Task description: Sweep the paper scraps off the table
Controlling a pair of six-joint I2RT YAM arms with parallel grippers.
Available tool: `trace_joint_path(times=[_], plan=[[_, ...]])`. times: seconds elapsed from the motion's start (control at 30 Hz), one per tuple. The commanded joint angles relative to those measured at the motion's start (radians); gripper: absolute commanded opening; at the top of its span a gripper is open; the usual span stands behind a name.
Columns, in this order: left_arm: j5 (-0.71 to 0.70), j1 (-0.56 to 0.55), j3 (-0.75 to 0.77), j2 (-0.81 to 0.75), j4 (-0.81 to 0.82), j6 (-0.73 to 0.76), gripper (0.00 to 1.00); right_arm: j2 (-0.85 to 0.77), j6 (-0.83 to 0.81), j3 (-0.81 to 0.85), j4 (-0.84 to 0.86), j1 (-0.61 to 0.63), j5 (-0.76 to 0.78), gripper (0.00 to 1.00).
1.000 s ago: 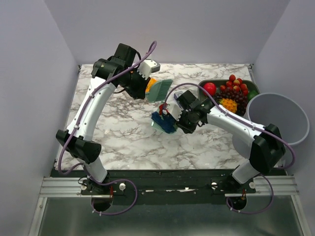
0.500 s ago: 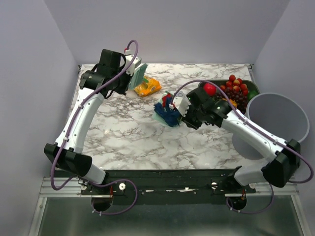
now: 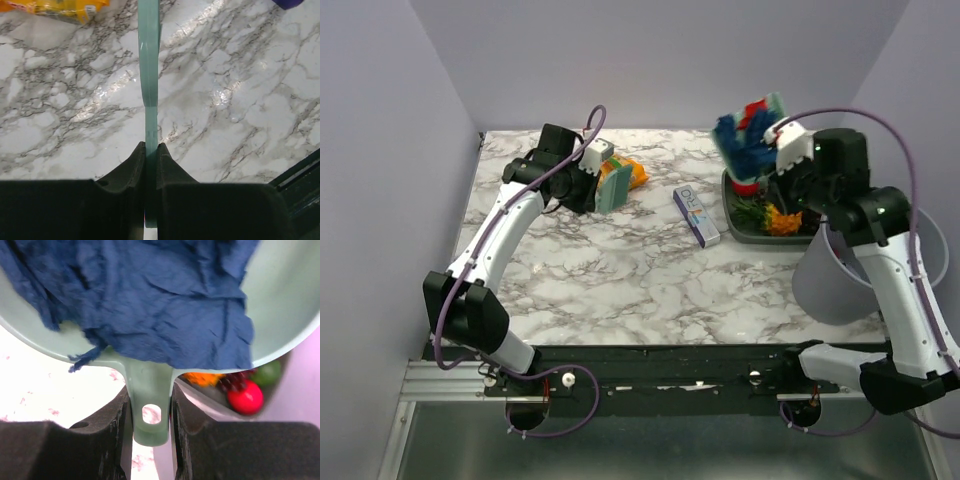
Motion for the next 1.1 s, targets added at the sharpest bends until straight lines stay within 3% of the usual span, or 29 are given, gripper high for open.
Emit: trace_joint_path(times=[0.0, 0.13, 0.3, 0.47, 0.7, 0.93, 1.07], plan=[[0.120, -0.028, -0.034, 0.015, 0.054, -0.016, 0.00, -0.014, 0.079, 0.155, -0.141, -0.181, -0.021, 0.01], [0.147, -0.036, -0.029, 0.062, 0.061, -0.027, 0.00, -0.054, 0.129, 0.224, -0.207, -0.361, -0.090, 0.01], [0.197, -0.050, 0.007, 0.111, 0.068, -0.060, 0.00, -0.156, 0.130, 0.159, -0.267, -0.519, -0.038, 0.01], [0.220, -0.051, 0.023, 0.142, 0.064, -0.064, 0.00, -0.245, 0.104, -0.012, -0.310, -0.651, 0.170, 0.01], [0.245, -0.053, 0.017, 0.165, 0.081, -0.073, 0.00, -0.204, -0.044, -0.023, -0.350, -0.944, 0.310, 0.01], [0.260, -0.051, 0.043, 0.196, 0.094, -0.082, 0.00, -0.111, -0.299, 0.048, -0.350, -0.986, 0.400, 0.01], [0.257, -0.050, 0.067, 0.219, 0.077, -0.060, 0.00, -0.162, -0.491, 0.014, -0.208, -0.986, 0.426, 0.01]])
